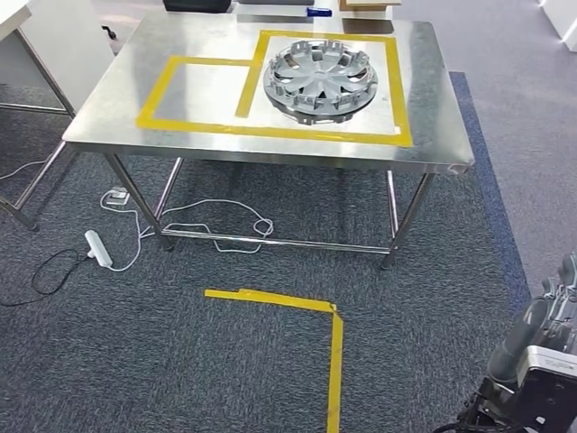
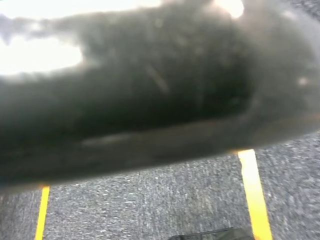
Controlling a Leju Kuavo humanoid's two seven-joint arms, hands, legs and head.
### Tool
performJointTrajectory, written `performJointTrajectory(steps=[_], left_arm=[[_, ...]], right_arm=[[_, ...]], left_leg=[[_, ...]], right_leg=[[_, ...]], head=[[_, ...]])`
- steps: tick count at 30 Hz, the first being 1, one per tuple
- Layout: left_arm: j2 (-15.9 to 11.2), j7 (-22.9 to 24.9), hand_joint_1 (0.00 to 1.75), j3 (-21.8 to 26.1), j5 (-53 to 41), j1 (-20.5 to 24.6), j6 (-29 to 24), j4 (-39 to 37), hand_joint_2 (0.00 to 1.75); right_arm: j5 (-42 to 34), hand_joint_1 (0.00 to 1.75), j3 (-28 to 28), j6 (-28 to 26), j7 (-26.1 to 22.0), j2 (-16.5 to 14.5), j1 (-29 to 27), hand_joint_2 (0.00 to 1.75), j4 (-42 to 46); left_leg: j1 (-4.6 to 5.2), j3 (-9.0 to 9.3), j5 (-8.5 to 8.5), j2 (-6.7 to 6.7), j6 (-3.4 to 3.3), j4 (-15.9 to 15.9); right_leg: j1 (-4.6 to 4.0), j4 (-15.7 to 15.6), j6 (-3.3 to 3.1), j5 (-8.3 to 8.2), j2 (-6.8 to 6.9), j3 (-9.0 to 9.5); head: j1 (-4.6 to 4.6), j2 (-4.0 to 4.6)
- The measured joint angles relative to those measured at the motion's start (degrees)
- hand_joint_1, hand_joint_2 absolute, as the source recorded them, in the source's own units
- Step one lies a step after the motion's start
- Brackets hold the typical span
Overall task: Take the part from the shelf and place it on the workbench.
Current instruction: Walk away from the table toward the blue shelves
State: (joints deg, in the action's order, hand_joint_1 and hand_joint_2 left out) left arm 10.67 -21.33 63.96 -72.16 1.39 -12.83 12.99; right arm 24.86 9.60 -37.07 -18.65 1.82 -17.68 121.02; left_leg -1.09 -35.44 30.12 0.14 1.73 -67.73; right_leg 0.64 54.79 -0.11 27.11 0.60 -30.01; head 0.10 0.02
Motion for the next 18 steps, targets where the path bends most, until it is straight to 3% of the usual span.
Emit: performJointTrajectory(steps=[2, 3, 6, 7, 9, 11, 12, 13, 14, 15, 16, 18], left_arm=[[0.1, 0.0, 0.0, 0.1, 0.0, 0.1, 0.0, 0.0, 0.0], [0.1, 0.0, 0.0, 0.1, 0.0, 0.1, 0.0, 0.1, 0.0], [0.1, 0.0, 0.0, 0.2, 0.1, 0.1, 0.0, 0.1, 0.0], [0.1, 0.1, 0.0, 0.3, 0.2, 0.1, 0.0, 0.1, 0.0], [0.2, 0.1, 0.0, 0.3, 0.2, 0.1, 0.0, 0.1, 0.0], [0.2, 0.1, 0.0, 0.4, 0.3, 0.1, 0.0, 0.1, 0.0], [0.2, 0.1, 0.0, 0.4, 0.3, 0.1, 0.0, 0.1, 0.0], [0.2, 0.1, 0.0, 0.4, 0.3, 0.1, 0.0, 0.1, 0.0], [0.2, 0.1, 0.0, 0.5, 0.3, 0.2, 0.0, 0.1, 0.0], [0.2, 0.1, 0.0, 0.6, 0.3, 0.2, 0.0, 0.1, 0.0], [0.3, 0.1, 0.0, 0.7, 0.3, 0.2, 0.0, 0.1, 0.0], [0.4, 0.1, 0.0, 0.9, 0.3, 0.2, 0.0, 0.1, 0.0]], right_arm=[[-0.1, 0.0, -0.1, -0.1, 0.0, 0.0, -0.2, 0.0, 0.0], [-0.1, 0.0, -0.2, -0.1, 0.0, -0.1, -0.3, 0.0, 0.0], [-0.2, 0.0, -0.5, -0.1, 0.0, -0.1, -0.6, 0.0, 0.1], [-0.4, 0.0, -0.6, -0.1, 0.0, -0.1, -0.8, 0.0, 0.1], [-1.0, 0.0, -0.7, -0.1, -0.2, -0.1, -1.2, 0.0, 0.0], [-1.3, 0.0, -0.8, 0.1, -0.4, -0.2, -1.5, 0.0, 0.0], [-1.4, 0.0, -0.9, 0.1, -0.5, -0.2, -1.5, 0.0, 0.0], [-1.5, 0.0, -1.0, 0.2, -0.5, -0.2, -1.6, 0.0, 0.0], [-1.6, 0.0, -1.0, 0.2, -0.5, -0.2, -1.6, 0.0, 0.0], [-1.7, 0.0, -1.0, 0.3, -0.5, -0.2, -1.7, 0.0, -0.1], [-1.8, 0.0, -1.0, 0.3, -0.5, -0.2, -1.7, 0.0, -0.1], [-1.9, 0.0, -1.1, 0.3, -0.5, -0.3, -1.6, 0.0, 0.0]], left_leg=[[-0.17, 4.51, -1.19, -0.18, 0.31, 6.7], [-0.16, 5.62, -1.16, -0.3, 0.21, 8.8], [0.06, 5.15, -1.28, -0.35, -1.03, 9.5], [0.08, 4.69, -1.7, -0.25, -1.68, 9.6], [0.14, 3.37, -2.83, -0.04, -2.99, 9.7], [0.45, 1.78, -4.09, 0.04, -3.62, 9.6], [0.65, 0.91, -4.76, 0.07, -3.75, 9.6], [0.86, 0.02, -5.45, 0.1, -3.81, 9.6], [1.09, -0.86, -6.17, 0.12, -3.86, 9.6], [1.31, -1.68, -6.88, 0.12, -3.88, 9.6], [1.43, -2.35, -7.59, 0.1, -3.88, 9.6], [1.62, -3.1, -8.93, 0.04, -3.61, 9.6]], right_leg=[[0.12, 1.5, 0.59, -0.03, -0.09, -1.51], [0.08, 2.2, 0.97, -0.1, -0.15, -2.08], [0.1, 2.8, 1.94, -0.68, -0.25, -2.95], [0.19, 3.3, 2.18, 0.0, -0.26, -3.37], [0.29, 6.9, 2.52, 4.1, -0.31, -4.93], [0.25, 14.1, 2.62, 9.58, -0.36, -6.83], [0.2, 17.3, 2.55, 10.99, -0.36, -7.25], [0.1, 19.0, 2.33, 10.97, -0.37, -6.94], [-0.04, 18.8, 1.96, 9.68, -0.38, -5.61], [-0.27, 16.6, 1.44, 7.86, -0.39, -3.32], [-0.62, 12.8, 0.72, 6.47, -0.38, -0.16], [-1.42, 3.6, -0.4, 6.5, -0.29, 6.45]], head=[[0.13, 0.0], [0.19, 0.0], [0.26, 0.0], [0.24, 0.0], [0.07, 0.0], [-0.12, 0.0], [-0.15, 0.0], [-0.16, 0.0], [-0.17, 0.0], [-0.16, 0.0], [-0.14, 0.0], [-0.1, 0.0]])
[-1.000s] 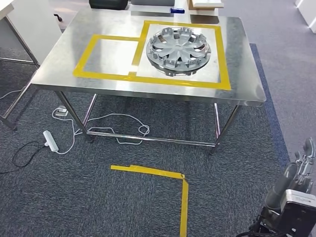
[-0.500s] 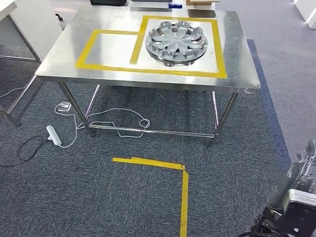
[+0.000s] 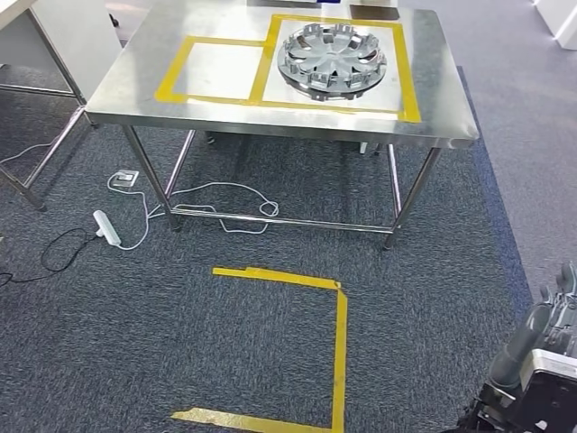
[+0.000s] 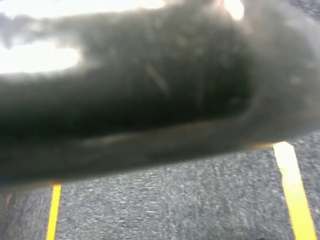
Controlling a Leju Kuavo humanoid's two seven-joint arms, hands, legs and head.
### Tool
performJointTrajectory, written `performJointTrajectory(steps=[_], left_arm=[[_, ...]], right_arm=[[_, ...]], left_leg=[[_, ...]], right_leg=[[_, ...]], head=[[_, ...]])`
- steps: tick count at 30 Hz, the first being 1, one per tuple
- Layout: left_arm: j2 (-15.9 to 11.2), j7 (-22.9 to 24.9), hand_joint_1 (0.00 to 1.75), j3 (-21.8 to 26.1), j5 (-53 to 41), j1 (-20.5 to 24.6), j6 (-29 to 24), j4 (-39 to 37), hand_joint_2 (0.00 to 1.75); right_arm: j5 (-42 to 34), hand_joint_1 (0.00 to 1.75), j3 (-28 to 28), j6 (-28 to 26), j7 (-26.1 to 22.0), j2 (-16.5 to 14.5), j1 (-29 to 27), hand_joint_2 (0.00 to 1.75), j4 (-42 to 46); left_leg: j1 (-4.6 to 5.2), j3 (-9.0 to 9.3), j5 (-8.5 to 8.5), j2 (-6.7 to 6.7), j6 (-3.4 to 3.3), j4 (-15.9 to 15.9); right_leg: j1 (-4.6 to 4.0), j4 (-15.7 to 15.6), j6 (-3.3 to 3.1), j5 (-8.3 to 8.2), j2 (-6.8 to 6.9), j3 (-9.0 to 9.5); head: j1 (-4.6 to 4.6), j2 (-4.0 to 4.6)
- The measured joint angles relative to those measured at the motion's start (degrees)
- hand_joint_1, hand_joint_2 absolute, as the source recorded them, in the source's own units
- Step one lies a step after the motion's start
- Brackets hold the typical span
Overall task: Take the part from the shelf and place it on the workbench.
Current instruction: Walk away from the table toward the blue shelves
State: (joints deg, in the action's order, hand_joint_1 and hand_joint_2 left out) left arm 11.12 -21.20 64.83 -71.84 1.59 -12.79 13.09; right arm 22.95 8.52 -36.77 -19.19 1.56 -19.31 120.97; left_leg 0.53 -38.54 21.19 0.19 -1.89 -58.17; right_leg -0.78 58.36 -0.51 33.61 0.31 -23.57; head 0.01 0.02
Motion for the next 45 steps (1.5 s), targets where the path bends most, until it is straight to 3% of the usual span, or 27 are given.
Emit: performJointTrajectory(steps=[2, 4, 5, 6, 8, 9, 10, 11, 13, 14, 16, 19, 21, 23, 25, 26, 27, 29, 31, 33, 35, 37, 39, 40, 41, 42, 45], left_arm=[[0.1, 0.0, 0.0, 0.2, 0.0, 0.0, 0.0, 0.0, 0.0], [0.1, 0.0, 0.0, 0.3, 0.1, -0.1, 0.0, 0.0, 0.0], [0.1, 0.0, 0.0, 0.4, 0.2, -0.2, 0.0, 0.0, 0.0], [0.1, 0.1, 0.0, 0.4, 0.2, -0.3, 0.0, 0.0, 0.0], [0.0, 0.1, 0.0, 0.4, 0.2, -0.5, 0.0, 0.0, 0.0], [0.0, 0.1, 0.0, 0.5, 0.2, -0.5, 0.0, 0.0, 0.0], [0.0, 0.1, 0.0, 0.5, 0.3, -0.5, 0.0, 0.0, 0.0], [-0.1, 0.1, 0.0, 0.5, 0.3, -0.5, 0.0, 0.0, 0.0], [-0.1, 0.3, 0.0, 0.6, 0.6, -0.5, 0.0, 0.1, 0.0], [-0.2, 0.3, 0.0, 0.7, 0.7, -0.5, 0.0, 0.1, 0.0], [-0.1, 0.3, 0.0, 0.9, 1.0, -0.4, 0.0, 0.2, 0.0], [0.0, 0.4, 0.0, 1.5, 1.1, -0.6, 0.0, 0.3, 0.0], [0.1, 0.4, 0.0, 1.8, 1.3, -0.8, 0.0, 0.4, 0.0], [0.3, 0.4, 0.0, 2.0, 1.4, -0.8, 0.0, 0.5, 0.0], [0.3, 0.4, 0.0, 2.3, 1.5, -0.9, 0.0, 0.6, 0.0], [0.4, 0.5, 0.0, 2.5, 1.6, -0.9, 0.0, 0.7, 0.0], [0.4, 0.5, 0.0, 2.7, 1.6, -0.9, 0.0, 0.7, 0.0], [0.7, 0.6, 0.0, 3.2, 1.7, -0.9, 0.0, 0.8, 0.0], [1.0, 0.8, 0.0, 3.7, 1.7, -0.9, 0.0, 0.9, 0.0], [1.3, 1.0, 0.0, 4.2, 1.8, -0.9, 0.0, 1.1, 0.0], [1.6, 1.3, 0.0, 4.9, 2.0, -1.0, 0.0, 1.4, 0.0], [1.8, 1.5, 0.0, 5.5, 2.1, -1.2, 0.0, 1.7, 0.0], [2.0, 1.6, 0.0, 6.1, 2.1, -1.4, 0.1, 1.9, 0.0], [2.0, 1.7, 0.0, 6.3, 2.1, -1.5, 0.1, 2.0, 0.0], [2.0, 1.8, 0.0, 6.5, 2.1, -1.5, 0.1, 2.1, 0.0], [2.0, 1.9, 0.0, 6.7, 2.0, -1.6, 0.1, 2.2, 0.0], [2.2, 2.2, 0.0, 7.5, 1.6, -1.7, 0.1, 2.5, 0.0]], right_arm=[[-0.1, 0.0, -0.1, -0.1, 0.0, -0.1, -0.3, 0.0, 0.0], [-0.2, 0.0, -0.3, -0.2, -0.1, -0.3, -0.8, 0.0, -0.1], [-0.2, 0.0, -0.4, -0.3, -0.1, -0.4, -1.0, 0.0, -0.1], [-0.2, 0.0, -0.5, -0.4, -0.1, -0.6, -1.3, 0.0, -0.2], [-0.3, 0.0, -0.8, -0.5, -0.1, -1.0, -1.9, 0.0, -0.3], [-0.3, 0.0, -0.9, -0.6, -0.2, -1.1, -2.3, 0.0, -0.4], [-0.3, 0.0, -1.1, -0.6, -0.2, -1.2, -2.6, 0.0, -0.5], [-0.3, 0.0, -1.2, -0.7, -0.2, -1.4, -2.8, 0.0, -0.5], [-0.6, 0.0, -1.6, -0.8, -0.1, -1.7, -3.2, 0.0, -0.6], [-0.8, 0.0, -1.9, -0.8, -0.1, -2.0, -3.6, 0.0, -0.6], [-2.0, 0.0, -2.9, -0.6, -0.2, -2.7, -4.4, 0.0, -0.6], [-4.1, 0.0, -5.4, 1.3, -0.4, -4.3, -6.0, 0.0, -0.8], [-4.8, 0.0, -7.7, 3.0, -0.8, -5.7, -7.0, 0.0, -1.1], [-5.0, 0.0, -9.8, 4.5, -1.1, -7.0, -7.7, 0.0, -1.6], [-4.4, 0.0, -11.6, 6.4, -0.3, -8.4, -8.1, 0.0, -2.4], [-3.8, 0.0, -12.7, 7.8, 0.2, -9.1, -8.3, 0.0, -3.1], [-2.9, 0.0, -14.0, 9.4, 0.5, -9.9, -8.4, 0.0, -3.9], [-1.3, 0.0, -17.3, 13.5, 0.4, -12.0, -8.3, 0.0, -6.2], [-0.2, 0.0, -21.3, 17.1, 0.9, -14.3, -7.9, 0.0, -9.0], [0.9, 0.0, -25.4, 18.9, 2.7, -16.2, -7.7, 0.0, -13.0], [2.8, 0.0, -29.4, 19.9, 4.0, -17.6, -7.7, 0.0, -18.8], [4.6, 0.0, -32.7, 20.6, 3.9, -18.8, -7.7, 0.0, -24.7], [5.8, 0.0, -34.7, 20.9, 4.7, -19.5, -7.7, 0.0, -29.0], [6.6, 0.0, -35.3, 21.1, 6.4, -19.8, -7.8, 0.0, -30.8], [7.5, 0.0, -35.7, 21.2, 9.1, -19.9, -7.9, 0.0, -32.6], [8.3, 0.0, -36.0, 21.2, 12.4, -20.0, -8.1, 0.0, -34.4], [10.1, 0.0, -35.3, 20.7, 23.7, -20.2, -9.5, 0.0, -39.1]], left_leg=[[-0.13, -0.13, -1.38, 0.03, 0.61, 0.4], [-0.32, -0.43, -2.03, 0.01, 1.32, 0.8], [-0.38, -0.74, -0.58, -0.05, 1.67, 0.2], [-0.44, -1.14, 2.07, -0.1, 2.01, -1.4], [-0.73, -1.95, 8.52, -0.13, 2.64, -7.6], [-0.84, -2.19, 9.95, -0.13, 2.92, -11.2], [-0.95, -2.06, 9.71, -0.13, 3.12, -13.9], [-1.03, -1.34, 8.34, -0.12, 3.24, -15.1], [-1.12, 2.68, 5.48, -0.13, 3.22, -11.7], [-1.09, 5.52, 5.51, -0.14, 3.09, -8.0], [-0.92, 9.59, 7.43, -0.22, 2.45, -1.6], [-0.88, 9.89, 8.6, -0.09, 0.93, 0.9], [-1.04, 9.27, 7.95, 0.28, 0.06, 1.2], [-0.97, 8.46, 7.29, 0.75, -0.33, 1.2], [-0.86, 7.62, 6.66, 1.32, -0.34, 1.1], [-0.84, 7.33, 6.4, 1.61, -0.28, 1.1], [-0.82, 7.13, 6.19, 1.91, -0.18, 1.1], [-0.73, 6.99, 5.84, 2.43, 0.15, 1.1], [-0.56, 6.96, 5.53, 2.86, 0.67, 1.0], [-0.61, 7.0, 5.23, 3.28, 1.27, 1.1], [-0.78, 6.78, 5.93, 2.75, 2.0, 0.4], [-0.89, 5.15, 9.35, 1.31, 2.57, -3.9], [-0.94, 2.35, 13.55, 0.56, 2.8, -11.2], [-0.95, 1.5, 14.41, 0.5, 2.85, -13.8], [-0.95, 1.47, 14.12, 0.47, 2.82, -14.5], [-0.94, 2.42, 12.74, 0.39, 2.72, -13.1], [-0.93, 7.83, 7.65, -1.44, 1.91, -2.4]], right_leg=[[-0.57, -4.9, -0.3, 0.94, -0.01, 2.78], [-0.45, -5.2, -0.42, -0.19, -0.01, 1.87], [-0.27, -5.3, -0.7, -0.97, 0.03, 1.17], [-0.07, -5.4, -0.91, -1.83, 0.08, 0.36], [0.03, -5.4, -1.15, -3.3, 0.18, -1.31], [0.04, -5.2, -1.05, -3.98, 0.27, -2.19], [0.04, -5.0, -0.96, -4.58, 0.37, -3.12], [0.06, -4.6, -0.84, -5.09, 0.44, -4.02], [0.14, -3.5, -0.47, -5.81, 0.46, -5.72], [0.12, -2.8, -0.26, -6.01, 0.47, -6.47], [0.01, -1.7, 0.29, -6.37, 0.52, -7.77], [-0.02, -0.8, 1.27, -6.82, 0.42, -9.19], [0.16, 2.0, 1.98, -4.67, 0.09, -10.77], [0.49, 9.2, 2.66, -0.19, -0.13, -13.74], [0.75, 14.9, 3.03, 2.37, -0.13, -15.59], [0.82, 14.7, 3.07, 2.03, -0.1, -14.94], [0.86, 12.2, 3.02, 0.76, 0.02, -13.05], [0.77, 3.6, 2.6, -2.13, 1.15, -7.51], [0.53, -2.0, 1.89, -3.33, 2.07, -4.42], [0.29, -2.7, 1.2, -3.56, 1.78, -4.42], [0.46, -3.0, 0.48, -4.2, 1.33, -4.53], [0.76, -3.3, -0.22, -4.88, 0.89, -4.62], [0.73, -3.3, -0.55, -5.24, 0.23, -4.92], [0.69, -3.2, -0.59, -5.38, -0.19, -5.07], [0.64, -3.1, -0.58, -5.48, -0.66, -5.2], [0.59, -3.0, -0.55, -5.51, -1.09, -5.24], [0.4, -2.4, -0.28, -5.35, -2.24, -5.46]], head=[[-0.1, 0.0], [-0.3, 0.0], [-0.23, 0.0], [-0.11, 0.0], [0.18, 0.0], [0.2, 0.0], [0.19, 0.0], [0.19, 0.0], [0.21, 0.0], [0.22, 0.0], [0.21, 0.0], [0.15, 0.0], [-0.18, 0.0], [-0.56, 0.0], [-0.59, 0.0], [-0.6, 0.0], [-0.58, 0.0], [-0.59, 0.0], [-0.47, 0.0], [-0.37, 0.0], [-0.34, 0.0], [-0.24, 0.0], [-0.18, 0.0], [-0.19, 0.0], [-0.19, 0.0], [-0.2, 0.0], [-0.24, 0.0]])
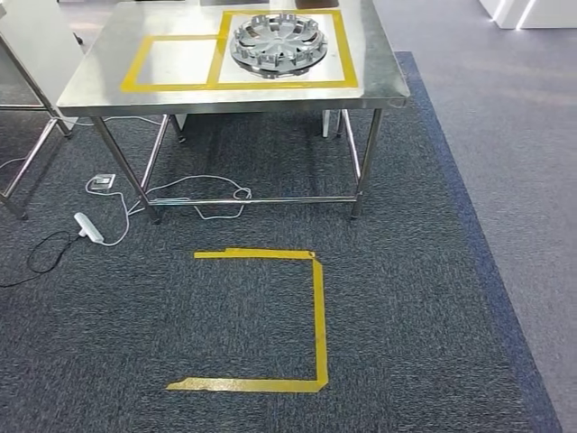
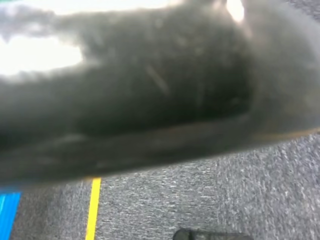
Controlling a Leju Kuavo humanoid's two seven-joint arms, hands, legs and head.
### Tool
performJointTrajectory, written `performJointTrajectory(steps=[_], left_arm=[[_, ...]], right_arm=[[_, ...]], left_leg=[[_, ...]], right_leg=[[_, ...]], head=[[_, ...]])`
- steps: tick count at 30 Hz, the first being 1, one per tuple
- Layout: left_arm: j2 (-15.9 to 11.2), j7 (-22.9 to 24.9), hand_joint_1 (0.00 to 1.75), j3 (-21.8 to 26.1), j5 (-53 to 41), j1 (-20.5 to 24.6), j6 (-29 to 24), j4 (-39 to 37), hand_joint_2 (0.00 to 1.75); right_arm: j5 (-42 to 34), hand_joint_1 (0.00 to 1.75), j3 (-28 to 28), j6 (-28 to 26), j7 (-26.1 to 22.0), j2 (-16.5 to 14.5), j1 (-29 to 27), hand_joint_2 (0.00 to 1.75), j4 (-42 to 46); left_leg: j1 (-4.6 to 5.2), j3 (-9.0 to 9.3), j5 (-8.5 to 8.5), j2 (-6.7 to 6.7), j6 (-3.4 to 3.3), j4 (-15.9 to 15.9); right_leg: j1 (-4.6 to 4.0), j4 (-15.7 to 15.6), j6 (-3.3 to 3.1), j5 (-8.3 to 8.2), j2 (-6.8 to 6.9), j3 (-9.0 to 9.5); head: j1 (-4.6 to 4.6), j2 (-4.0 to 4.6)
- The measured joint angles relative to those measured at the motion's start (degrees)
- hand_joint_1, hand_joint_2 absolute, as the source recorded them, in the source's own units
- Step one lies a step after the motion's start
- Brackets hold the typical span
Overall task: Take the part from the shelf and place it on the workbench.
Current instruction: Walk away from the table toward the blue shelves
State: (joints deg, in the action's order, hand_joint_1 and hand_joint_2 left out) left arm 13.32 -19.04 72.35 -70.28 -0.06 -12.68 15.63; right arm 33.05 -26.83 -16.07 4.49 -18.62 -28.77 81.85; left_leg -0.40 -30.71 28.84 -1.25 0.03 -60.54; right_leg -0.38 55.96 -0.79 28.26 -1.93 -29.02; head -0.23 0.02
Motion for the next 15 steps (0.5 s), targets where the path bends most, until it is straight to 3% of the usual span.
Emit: performJointTrajectory(steps=[2, 4, 6, 9, 10, 11, 12, 15], left_arm=[[0.1, 0.2, 0.0, 0.5, -0.2, 0.0, -0.1, 0.1, 0.0], [0.1, 0.3, 0.0, 0.9, -0.2, 0.0, -0.1, 0.2, 0.0], [0.2, 0.3, 0.0, 1.3, -0.3, 0.1, -0.1, 0.2, 0.0], [0.2, 0.3, 0.0, 1.7, -0.9, 0.0, -0.1, 0.3, 0.0], [0.2, 0.4, 0.0, 1.8, -1.1, 0.0, -0.1, 0.3, 0.0], [0.2, 0.4, 0.0, 1.9, -1.2, 0.0, -0.1, 0.3, 0.0], [0.1, 0.5, 0.0, 2.0, -1.3, 0.0, 0.0, 0.3, 0.0], [0.2, 0.4, 0.0, 2.5, -1.6, 0.1, 0.2, 0.4, 0.0]], right_arm=[[0.5, 0.0, 1.9, -1.5, 6.3, 0.0, -0.9, 0.0, -2.7], [0.7, 0.0, 4.5, -3.4, 9.7, 0.0, -1.7, 0.0, -5.1], [1.2, 0.0, 6.7, -4.0, 11.1, 0.0, -2.2, 0.0, -6.7], [2.9, 0.0, 8.3, -1.0, 13.2, 0.0, -2.1, 0.0, -8.6], [3.5, 0.0, 8.7, 0.5, 13.8, 0.0, -2.1, 0.0, -9.3], [4.1, 0.0, 9.1, 1.8, 14.1, 0.0, -2.1, 0.0, -10.1], [4.7, 0.0, 9.3, 2.9, 14.3, 0.0, -2.1, 0.0, -10.8], [5.7, 0.0, 9.6, 5.3, 14.3, 0.0, -1.5, 0.0, -12.4]], left_leg=[[0.05, 1.33, -0.41, -0.85, -0.39, 3.3], [-0.02, 1.24, -0.46, -0.22, -0.77, 3.8], [-0.27, 1.22, -0.87, 0.59, -1.38, 4.3], [-0.36, 0.85, -1.12, 1.94, -1.75, 4.5], [-0.35, 0.74, -1.14, 2.42, -1.74, 4.5], [-0.35, 0.67, -1.16, 2.86, -1.7, 4.5], [-0.36, 0.68, -1.18, 3.25, -1.64, 4.4], [-0.25, 0.86, -1.16, 4.15, -1.02, 4.3]], right_leg=[[-0.07, 0.5, 0.53, -0.03, -0.7, -0.66], [0.04, 0.7, 1.17, -0.17, -1.19, -1.31], [0.11, 2.4, 1.73, 1.1, -0.47, -2.44], [0.56, 12.5, 2.65, 6.59, 1.14, -7.18], [0.77, 15.6, 2.92, 7.75, 1.31, -8.5], [0.96, 16.9, 3.14, 7.87, 1.42, -8.9], [1.15, 15.8, 3.28, 6.83, 1.58, -8.09], [1.41, 4.3, 3.28, 2.23, 3.38, -1.66]], head=[[-0.02, 0.0], [0.04, 0.0], [-0.22, 0.0], [-0.8, 0.0], [-0.8, 0.0], [-0.79, 0.0], [-0.81, 0.0], [-0.79, 0.0]])
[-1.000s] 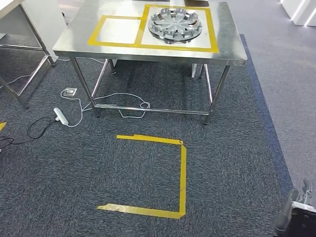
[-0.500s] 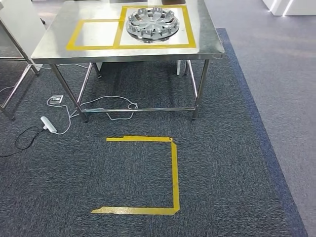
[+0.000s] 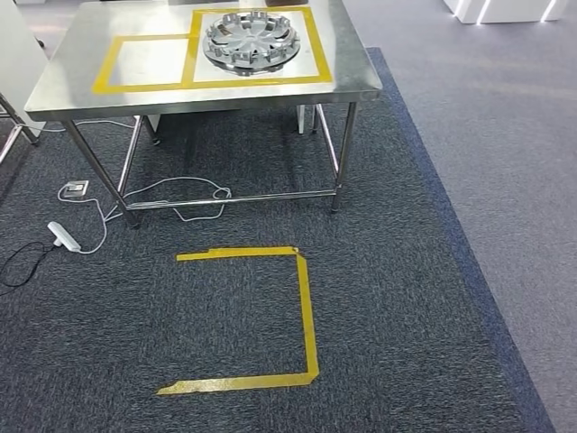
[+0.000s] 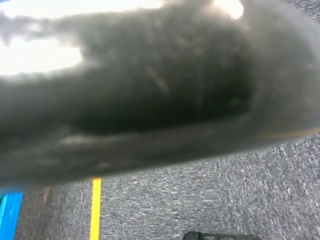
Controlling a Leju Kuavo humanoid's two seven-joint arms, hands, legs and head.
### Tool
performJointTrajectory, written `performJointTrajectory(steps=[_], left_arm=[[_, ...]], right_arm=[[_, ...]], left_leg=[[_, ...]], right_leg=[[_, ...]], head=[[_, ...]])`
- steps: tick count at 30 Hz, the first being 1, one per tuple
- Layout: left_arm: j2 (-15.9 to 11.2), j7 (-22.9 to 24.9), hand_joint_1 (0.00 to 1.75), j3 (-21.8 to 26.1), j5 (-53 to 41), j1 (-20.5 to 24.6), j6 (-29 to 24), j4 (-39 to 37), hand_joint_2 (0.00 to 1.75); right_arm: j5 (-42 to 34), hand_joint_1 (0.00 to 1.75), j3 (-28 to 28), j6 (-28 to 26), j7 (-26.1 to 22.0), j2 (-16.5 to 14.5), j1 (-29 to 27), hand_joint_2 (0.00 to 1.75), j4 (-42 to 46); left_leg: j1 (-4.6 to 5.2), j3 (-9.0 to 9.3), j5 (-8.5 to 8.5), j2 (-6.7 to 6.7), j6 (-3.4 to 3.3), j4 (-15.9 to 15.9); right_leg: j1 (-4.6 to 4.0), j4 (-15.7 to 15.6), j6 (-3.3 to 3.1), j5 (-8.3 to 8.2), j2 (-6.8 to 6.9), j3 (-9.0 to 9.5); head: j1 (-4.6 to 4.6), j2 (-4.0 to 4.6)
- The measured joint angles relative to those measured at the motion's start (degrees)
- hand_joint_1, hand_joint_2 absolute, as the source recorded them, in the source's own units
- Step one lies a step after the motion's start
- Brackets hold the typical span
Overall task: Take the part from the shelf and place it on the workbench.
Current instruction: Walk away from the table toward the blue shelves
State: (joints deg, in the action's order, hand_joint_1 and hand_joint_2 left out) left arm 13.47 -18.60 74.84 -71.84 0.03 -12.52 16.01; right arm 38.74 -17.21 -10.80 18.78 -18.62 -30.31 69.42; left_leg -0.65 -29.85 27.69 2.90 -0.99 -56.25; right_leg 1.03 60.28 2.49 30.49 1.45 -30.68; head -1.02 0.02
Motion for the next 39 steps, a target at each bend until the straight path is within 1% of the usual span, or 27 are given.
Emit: performJointTrajectory(steps=[1, 2, 4, 6, 7, 9, 10, 11, 12, 13, 15, 16, 17, 19, 21, 23, 25, 26, 27, 29, 30, 31, 33, 34, 36, 37, 39], left_arm=[[0.0, 0.0, 0.0, 0.2, -0.1, 0.0, 0.0, 0.0, 0.0], [0.0, 0.0, 0.0, 0.3, -0.3, 0.0, 0.0, 0.1, 0.0], [0.0, 0.0, 0.0, 0.4, -0.7, 0.1, 0.1, 0.2, 0.0], [0.0, -0.1, 0.0, 0.7, -0.8, 0.2, 0.4, 0.3, 0.0], [0.0, -0.4, 0.0, 0.9, -0.8, 0.1, 0.6, 0.3, 0.0], [0.0, -1.0, 0.0, 1.5, -0.7, 0.1, 1.1, 0.5, 0.0], [0.0, -1.2, 0.0, 1.8, -0.7, 0.0, 1.3, 0.6, 0.0], [0.0, -1.4, 0.0, 2.0, -0.6, 0.0, 1.5, 0.7, 0.0], [0.0, -1.5, 0.0, 2.2, -0.6, 0.0, 1.6, 0.7, 0.0], [0.0, -1.5, 0.0, 2.3, -0.6, -0.1, 1.6, 0.7, 0.0], [-0.1, -1.7, 0.0, 2.6, -0.6, 0.0, 1.7, 0.9, 0.0], [-0.1, -1.8, 0.0, 2.8, -0.6, 0.0, 1.7, 1.0, 0.0], [-0.1, -2.0, 0.0, 3.0, -0.6, 0.0, 1.8, 1.0, 0.0], [-0.1, -2.3, 0.0, 3.4, -0.7, 0.1, 2.1, 1.1, 0.0], [-0.1, -2.7, 0.0, 3.7, -0.9, 0.1, 2.6, 1.3, 0.0], [-0.1, -2.9, 0.0, 4.0, -1.4, 0.1, 2.9, 1.5, 0.0], [-0.1, -3.0, 0.0, 4.4, -1.8, -0.1, 3.0, 1.6, 0.0], [-0.1, -3.0, 0.0, 4.6, -2.0, -0.1, 3.0, 1.7, 0.0], [-0.1, -3.0, 0.0, 4.7, -2.1, -0.1, 3.0, 1.8, 0.0], [-0.1, -3.0, 0.0, 4.8, -2.3, -0.1, 3.0, 1.8, 0.0], [0.0, -3.0, 0.0, 4.8, -2.4, 0.0, 3.0, 1.8, 0.0], [0.0, -2.8, 0.0, 4.8, -2.6, 0.0, 2.9, 1.8, 0.0], [0.1, -2.2, 0.0, 4.8, -3.2, 0.0, 2.6, 1.8, 0.0], [0.1, -1.9, 0.0, 4.8, -3.4, 0.0, 2.5, 1.8, 0.0], [0.2, -1.6, 0.0, 4.8, -3.7, 0.2, 2.4, 1.8, 0.0], [0.2, -1.6, 0.0, 4.8, -3.8, 0.2, 2.4, 1.8, 0.0], [0.2, -1.3, 0.0, 4.8, -4.0, 0.2, 2.3, 1.8, 0.0]], right_arm=[[0.3, 0.0, 0.1, 0.5, -0.1, 0.0, 0.3, 0.0, -0.4], [0.5, 0.0, 0.1, 1.0, -0.1, 0.0, 0.5, 0.0, -0.9], [0.9, 0.0, 0.1, 2.1, -0.3, 0.0, 0.8, 0.0, -1.8], [0.9, 0.0, -0.1, 3.1, -0.8, 0.0, 1.1, 0.0, -2.7], [0.9, 0.0, -0.3, 3.6, -1.3, 0.0, 1.4, 0.0, -3.1], [1.0, 0.0, -0.8, 4.3, -2.1, 0.0, 2.2, 0.0, -4.1], [1.0, 0.0, -1.1, 4.5, -2.4, 0.0, 2.5, 0.0, -4.6], [1.1, 0.0, -1.4, 4.6, -2.6, 0.0, 2.8, 0.0, -5.0], [1.3, 0.0, -1.6, 4.7, -2.8, 0.0, 2.9, 0.0, -5.4], [1.4, 0.0, -1.8, 4.8, -2.8, 0.0, 3.0, 0.0, -5.7], [1.6, 0.0, -2.2, 4.9, -3.0, 0.0, 3.4, 0.0, -6.2], [1.7, 0.0, -2.3, 5.0, -3.2, 0.0, 3.6, 0.0, -6.4], [2.0, 0.0, -2.5, 5.1, -3.4, 0.0, 3.7, 0.0, -6.7], [2.7, 0.0, -2.9, 5.6, -4.0, 0.0, 4.0, 0.0, -7.2], [3.2, 0.0, -3.4, 6.0, -4.4, 0.0, 4.1, 0.0, -7.7], [3.5, 0.0, -3.9, 6.4, -4.7, 0.0, 4.5, 0.0, -8.2], [3.7, 0.0, -4.2, 6.6, -4.9, 0.0, 4.9, 0.0, -8.7], [3.8, 0.0, -4.3, 6.6, -5.0, 0.0, 5.1, 0.0, -9.0], [3.8, 0.0, -4.4, 6.7, -5.0, 0.0, 5.1, 0.0, -9.4], [3.9, 0.0, -4.6, 6.7, -5.0, 0.0, 5.2, 0.0, -9.8], [3.9, 0.0, -4.6, 6.7, -5.1, 0.0, 5.2, 0.0, -9.9], [3.9, 0.0, -4.7, 6.7, -5.1, 0.0, 5.3, 0.0, -10.1], [4.0, 0.0, -4.8, 6.7, -5.0, 0.0, 5.8, 0.0, -10.5], [4.1, 0.0, -4.9, 6.7, -4.9, 0.0, 6.1, 0.0, -10.8], [4.1, 0.0, -5.0, 6.7, -4.9, 0.0, 6.3, 0.0, -11.5], [4.2, 0.0, -5.1, 6.7, -4.8, 0.0, 6.3, 0.0, -11.7], [4.6, 0.0, -5.2, 6.7, -4.5, 0.0, 6.4, 0.0, -12.0]], left_leg=[[0.1, 0.06, 0.02, 0.22, 0.38, -0.1], [0.16, 0.11, 0.01, 0.44, 0.78, -0.1], [0.03, 0.26, -0.06, 0.86, 1.54, -0.1], [-0.27, -0.11, 1.22, 0.03, 2.24, -1.3], [-0.34, -0.96, 2.85, -0.74, 2.48, -3.5], [-0.39, -4.03, 7.13, -2.03, 2.6, -10.8], [-0.38, -5.49, 8.47, -2.22, 2.59, -14.2], [-0.36, -6.31, 8.73, -2.3, 2.53, -16.2], [-0.36, -6.17, 7.76, -2.35, 2.42, -16.0], [-0.36, -5.06, 5.81, -2.46, 2.25, -13.6], [-0.37, -1.71, 1.87, -3.71, 1.76, -6.2], [-0.38, -0.49, 0.95, -4.34, 1.58, -3.3], [-0.32, 0.1, 0.72, -4.84, 1.41, -1.7], [-0.17, 0.13, 0.93, -4.66, 1.01, -1.1], [-0.23, 0.1, 0.59, -4.02, 0.32, -0.8], [-0.36, 0.01, 0.36, -3.11, -0.22, -0.5], [-0.28, -0.13, 0.38, -2.07, -0.41, -0.5], [-0.24, -0.17, 0.39, -1.54, -0.42, -0.5], [-0.22, -0.18, 0.4, -1.08, -0.43, -0.5], [-0.19, -0.15, 0.41, -0.45, -0.41, -0.5], [-0.18, -0.11, 0.41, -0.2, -0.37, -0.5], [-0.1, -0.01, 0.43, 0.02, -0.25, -0.6], [0.09, 0.14, 0.5, 0.47, 0.31, -0.7], [0.13, 0.24, 0.53, 0.7, 0.7, -0.7], [-0.07, 0.45, 0.56, 0.93, 1.48, -0.7], [-0.16, 0.4, 1.01, 0.45, 1.86, -1.1], [-0.3, -0.98, 3.8, -1.13, 2.4, -4.7]], right_leg=[[-0.08, -2.7, -0.25, -0.61, 0.48, 1.35], [-0.24, -4.0, -0.58, -0.68, 0.69, 1.88], [-0.53, -4.1, -1.43, -0.81, 0.11, 1.72], [-0.51, -4.4, -2.31, -1.25, -0.35, 1.84], [-0.44, -4.5, -2.72, -1.52, -0.61, 1.9], [-0.51, -4.5, -3.21, -1.85, -1.29, 1.78], [-0.59, -4.4, -3.31, -1.93, -1.7, 1.67], [-0.67, -4.3, -3.35, -1.97, -2.13, 1.59], [-0.74, -4.2, -3.34, -1.97, -2.61, 1.57], [-0.78, -4.1, -3.31, -1.94, -3.1, 1.61], [-0.92, -3.8, -3.09, -1.81, -4.07, 1.41], [-1.01, -3.6, -2.84, -1.73, -4.51, 1.23], [-1.03, -3.4, -2.51, -1.7, -4.87, 0.89], [-0.9, -3.3, -1.72, -1.82, -5.44, 0.32], [-0.74, -2.4, -1.04, -1.1, -4.72, -0.35], [-0.63, 2.3, -0.47, 1.93, -3.09, -2.46], [-0.5, 9.3, -0.04, 5.5, -2.23, -5.77], [-0.45, 11.5, 0.09, 6.21, -2.09, -6.74], [-0.43, 11.8, 0.14, 5.91, -1.99, -6.79], [-0.41, 8.3, 0.04, 3.51, -1.75, -4.72], [-0.43, 5.0, -0.12, 1.96, -1.39, -2.84], [-0.52, 1.7, -0.38, 0.95, -0.6, -1.03], [-0.76, -3.0, -1.03, -0.3, 0.5, 1.48], [-0.91, -3.8, -1.36, -0.32, 0.67, 1.78], [-0.96, -3.9, -2.01, -0.67, -0.02, 1.75], [-0.88, -4.1, -2.34, -0.89, -0.25, 1.82], [-0.64, -4.5, -2.95, -1.4, -0.75, 1.79]], head=[[0.1, 0.0], [0.2, 0.0], [0.36, 0.0], [0.47, 0.0], [0.56, 0.0], [0.73, 0.0], [0.71, 0.0], [0.71, 0.0], [0.7, 0.0], [0.7, 0.0], [0.71, 0.0], [0.68, 0.0], [0.66, 0.0], [0.65, 0.0], [0.5, 0.0], [0.1, 0.0], [-0.11, 0.0], [-0.1, 0.0], [-0.12, 0.0], [-0.12, 0.0], [-0.12, 0.0], [-0.14, 0.0], [0.02, 0.0], [0.14, 0.0], [0.33, 0.0], [0.38, 0.0], [0.57, 0.0]])
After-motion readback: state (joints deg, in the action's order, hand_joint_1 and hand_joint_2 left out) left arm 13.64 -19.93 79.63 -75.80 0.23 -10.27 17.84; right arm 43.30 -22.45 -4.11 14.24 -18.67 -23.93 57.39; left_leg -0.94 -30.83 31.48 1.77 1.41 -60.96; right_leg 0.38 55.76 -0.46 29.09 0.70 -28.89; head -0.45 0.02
